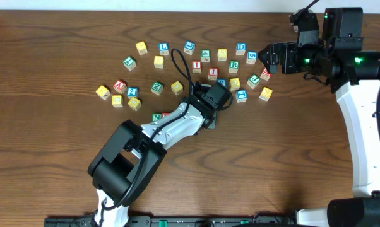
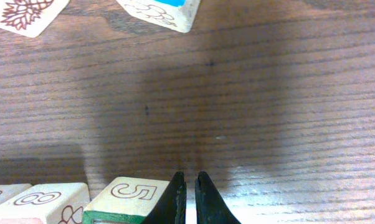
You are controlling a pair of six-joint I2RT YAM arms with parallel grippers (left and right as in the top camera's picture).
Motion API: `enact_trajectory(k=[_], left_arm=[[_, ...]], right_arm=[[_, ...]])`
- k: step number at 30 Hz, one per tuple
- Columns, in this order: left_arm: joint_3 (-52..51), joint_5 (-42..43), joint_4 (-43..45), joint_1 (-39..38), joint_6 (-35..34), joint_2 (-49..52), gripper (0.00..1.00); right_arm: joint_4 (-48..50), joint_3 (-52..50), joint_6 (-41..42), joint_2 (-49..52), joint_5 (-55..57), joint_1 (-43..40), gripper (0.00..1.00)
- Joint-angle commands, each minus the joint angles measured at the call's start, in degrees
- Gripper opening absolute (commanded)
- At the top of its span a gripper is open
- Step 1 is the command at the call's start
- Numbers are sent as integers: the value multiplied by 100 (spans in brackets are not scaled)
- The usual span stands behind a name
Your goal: Spell out NEURIPS
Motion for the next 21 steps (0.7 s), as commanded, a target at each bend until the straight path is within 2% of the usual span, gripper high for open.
enact_trajectory(k=[1,21], left_arm=[[131,-170,-13,2,-114,22,7],[129,-210,361,2,155,92,8]], right_arm=[[-4,-17,-68,15,-33,-24,99],[-4,-17,-68,15,-33,-24,99]])
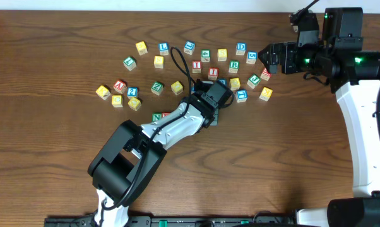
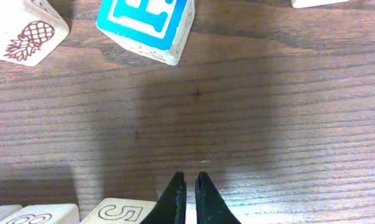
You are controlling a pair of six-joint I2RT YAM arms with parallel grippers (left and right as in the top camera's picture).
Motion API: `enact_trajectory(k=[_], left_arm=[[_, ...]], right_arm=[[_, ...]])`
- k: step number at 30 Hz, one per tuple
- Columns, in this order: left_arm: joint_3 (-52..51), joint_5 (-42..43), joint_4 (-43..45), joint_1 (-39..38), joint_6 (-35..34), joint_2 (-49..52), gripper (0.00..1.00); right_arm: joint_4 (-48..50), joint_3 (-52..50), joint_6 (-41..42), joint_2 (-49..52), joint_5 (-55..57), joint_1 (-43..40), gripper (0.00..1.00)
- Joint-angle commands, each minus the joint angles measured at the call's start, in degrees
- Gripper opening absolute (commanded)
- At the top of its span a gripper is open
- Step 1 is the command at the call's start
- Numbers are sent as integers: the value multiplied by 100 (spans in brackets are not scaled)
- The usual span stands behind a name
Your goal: Spell out NEURIPS
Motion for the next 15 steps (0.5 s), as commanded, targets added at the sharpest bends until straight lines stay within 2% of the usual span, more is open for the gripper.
enact_trajectory(k=[1,15], left_arm=[[127,-164,7,2,146,105,8],[125,-505,7,2,136,118,8]], right_arm=[[-4,-17,-68,15,-33,-24,99],[-4,-17,-68,15,-33,-24,99]])
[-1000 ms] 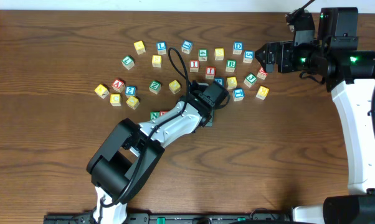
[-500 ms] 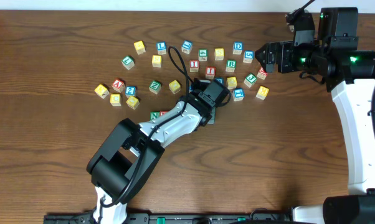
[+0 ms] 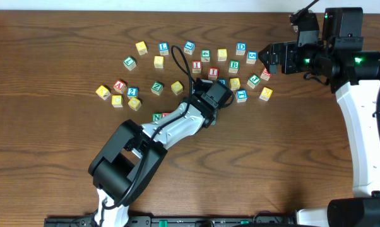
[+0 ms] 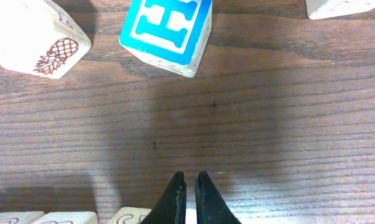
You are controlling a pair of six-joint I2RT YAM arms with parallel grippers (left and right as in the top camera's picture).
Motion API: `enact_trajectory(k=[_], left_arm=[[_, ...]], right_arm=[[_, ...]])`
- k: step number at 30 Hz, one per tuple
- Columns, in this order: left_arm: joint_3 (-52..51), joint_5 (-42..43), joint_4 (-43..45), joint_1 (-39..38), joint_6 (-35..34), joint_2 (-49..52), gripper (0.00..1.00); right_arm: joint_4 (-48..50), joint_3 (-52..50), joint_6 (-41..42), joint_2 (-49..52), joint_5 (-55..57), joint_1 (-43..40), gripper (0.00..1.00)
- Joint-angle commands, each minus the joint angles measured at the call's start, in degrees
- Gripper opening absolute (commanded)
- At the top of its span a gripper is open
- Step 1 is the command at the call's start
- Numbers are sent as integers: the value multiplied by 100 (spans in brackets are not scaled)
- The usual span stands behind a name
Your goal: Spell out NEURIPS
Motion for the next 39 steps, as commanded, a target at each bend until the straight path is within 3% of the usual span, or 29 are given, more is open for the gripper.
enact_trajectory(k=[1,11,39], left_arm=[[125,-166,-33,2,15,92,7],[122,-343,-162,7,-313,92,7],[125,-334,-435,7,-264,92,8]], right_arm=[[-4,-17,-68,15,-33,-24,99],[-4,-17,-66,15,-33,-24,99],[-4,-17,-68,15,-33,-24,99]])
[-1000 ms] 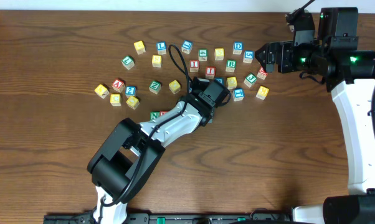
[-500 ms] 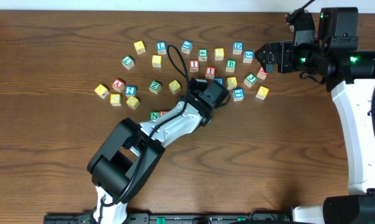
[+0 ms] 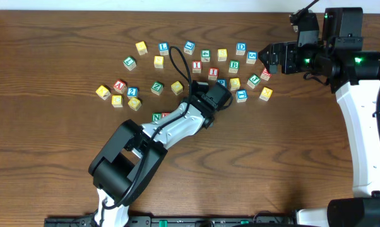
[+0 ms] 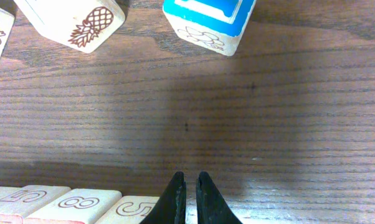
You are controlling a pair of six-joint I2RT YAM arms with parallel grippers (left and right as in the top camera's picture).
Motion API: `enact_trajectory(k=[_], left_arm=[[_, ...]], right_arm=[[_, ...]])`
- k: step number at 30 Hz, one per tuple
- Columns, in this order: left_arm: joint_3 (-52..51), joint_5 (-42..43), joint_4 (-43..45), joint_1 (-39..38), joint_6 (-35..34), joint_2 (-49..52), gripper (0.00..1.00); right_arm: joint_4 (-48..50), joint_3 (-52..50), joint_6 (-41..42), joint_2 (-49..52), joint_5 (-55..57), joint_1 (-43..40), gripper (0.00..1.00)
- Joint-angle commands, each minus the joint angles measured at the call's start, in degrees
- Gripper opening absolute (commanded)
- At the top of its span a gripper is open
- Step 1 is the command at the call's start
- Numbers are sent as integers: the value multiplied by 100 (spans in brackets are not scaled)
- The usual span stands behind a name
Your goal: Spell out NEURIPS
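Note:
Wooden letter blocks lie scattered across the back of the brown table [image 3: 64, 164]. A short row starts with a green N block [image 3: 156, 117] and a red block [image 3: 166, 115], then runs under my left arm. My left gripper [image 3: 214, 104] sits at the row's right end. In the left wrist view my left gripper [image 4: 190, 186] is shut with nothing between its tips, beside row blocks showing an 8 [image 4: 72, 202] and a 5 [image 4: 141, 208]. A blue block [image 4: 206, 25] and a pineapple block [image 4: 75, 22] lie ahead. My right gripper [image 3: 269, 58] hovers at the scatter's right edge.
Loose blocks ring my left gripper: yellow ones [image 3: 177, 87], red I blocks [image 3: 197, 66], a blue block [image 3: 241, 95] to its right. The right arm [image 3: 360, 126] runs down the table's right side. Bare wood fills the front half.
In the left wrist view the blue and pineapple blocks have shifted up and to the right, and more of the 8 and 5 blocks shows. The jaws stay shut. The right arm is unmoved.
My left gripper stood shut beside the 5 block at the row's end, with the blue block barely in view. At the two later moments the blue block showed fully and the row sank low. Now the row is back up, and the right arm held still throughout.

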Motion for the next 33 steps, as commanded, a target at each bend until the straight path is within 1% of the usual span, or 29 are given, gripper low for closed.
enact_trajectory(k=[1,5,9,12,19,28,33], left_arm=[[122,-118,-11,4,-2,87,8],[122,-68,63,4,-4,85,8],[131,210,162,4,0,37,8],[164,428,162,4,199,-83,8],[177,426,155,15,243,-507,8],[177,433,-190,114,601,-1537,9],[177,859,-275,424,601,-2135,9]], right_arm=[[-4,-17,-68,15,-33,-24,99],[-4,-17,-68,15,-33,-24,99],[-4,-17,-66,15,-33,-24,99],[-4,-17,-66,15,-33,-24,99],[-4,-17,-68,15,-33,-24,99],[-4,-17,-68,15,-33,-24,99],[-4,-17,-68,15,-33,-24,99]])
